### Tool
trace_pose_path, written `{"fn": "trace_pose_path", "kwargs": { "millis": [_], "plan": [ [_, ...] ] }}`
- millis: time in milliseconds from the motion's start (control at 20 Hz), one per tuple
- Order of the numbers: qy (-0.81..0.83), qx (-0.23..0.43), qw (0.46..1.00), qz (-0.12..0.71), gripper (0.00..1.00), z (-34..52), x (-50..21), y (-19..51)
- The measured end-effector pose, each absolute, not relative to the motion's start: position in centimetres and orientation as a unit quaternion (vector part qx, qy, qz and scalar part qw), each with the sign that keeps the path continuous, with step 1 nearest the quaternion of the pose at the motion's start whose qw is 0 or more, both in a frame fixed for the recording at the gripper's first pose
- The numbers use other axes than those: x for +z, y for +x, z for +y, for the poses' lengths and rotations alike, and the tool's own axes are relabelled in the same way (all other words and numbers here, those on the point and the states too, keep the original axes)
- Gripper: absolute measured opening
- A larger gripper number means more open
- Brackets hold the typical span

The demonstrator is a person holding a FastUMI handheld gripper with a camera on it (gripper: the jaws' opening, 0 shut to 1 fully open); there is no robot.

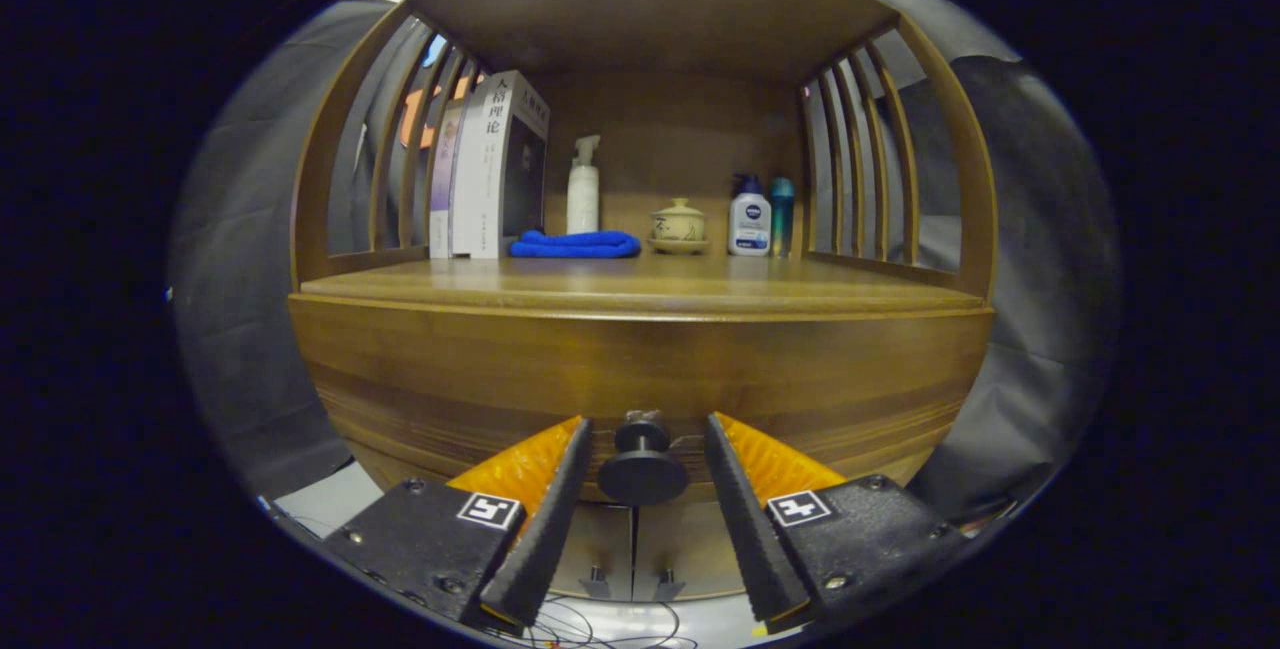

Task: Pull open the drawer, take out the items inside it, and place them on the countertop above the cabinet.

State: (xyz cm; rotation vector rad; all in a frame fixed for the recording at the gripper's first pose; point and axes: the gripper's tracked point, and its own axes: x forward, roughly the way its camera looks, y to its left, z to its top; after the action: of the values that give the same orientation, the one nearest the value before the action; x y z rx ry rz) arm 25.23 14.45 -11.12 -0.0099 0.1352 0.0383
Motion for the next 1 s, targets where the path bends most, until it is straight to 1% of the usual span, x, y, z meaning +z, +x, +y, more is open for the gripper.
{"fn": "trace_pose_path", "kwargs": {
  "millis": [150,300,550,700,1000],
  "plan": [
    [-0.001,0.021,0.997,0.071,0.65,14.71,-11.53,25.54],
    [0.004,0.017,0.998,0.068,0.51,14.31,-11.56,25.56],
    [0.008,0.021,0.997,0.075,0.46,14.30,-11.61,25.54],
    [0.008,0.022,0.997,0.079,0.41,14.36,-11.69,25.51],
    [0.006,0.022,0.996,0.084,0.36,14.41,-11.67,25.31]
  ]
}}
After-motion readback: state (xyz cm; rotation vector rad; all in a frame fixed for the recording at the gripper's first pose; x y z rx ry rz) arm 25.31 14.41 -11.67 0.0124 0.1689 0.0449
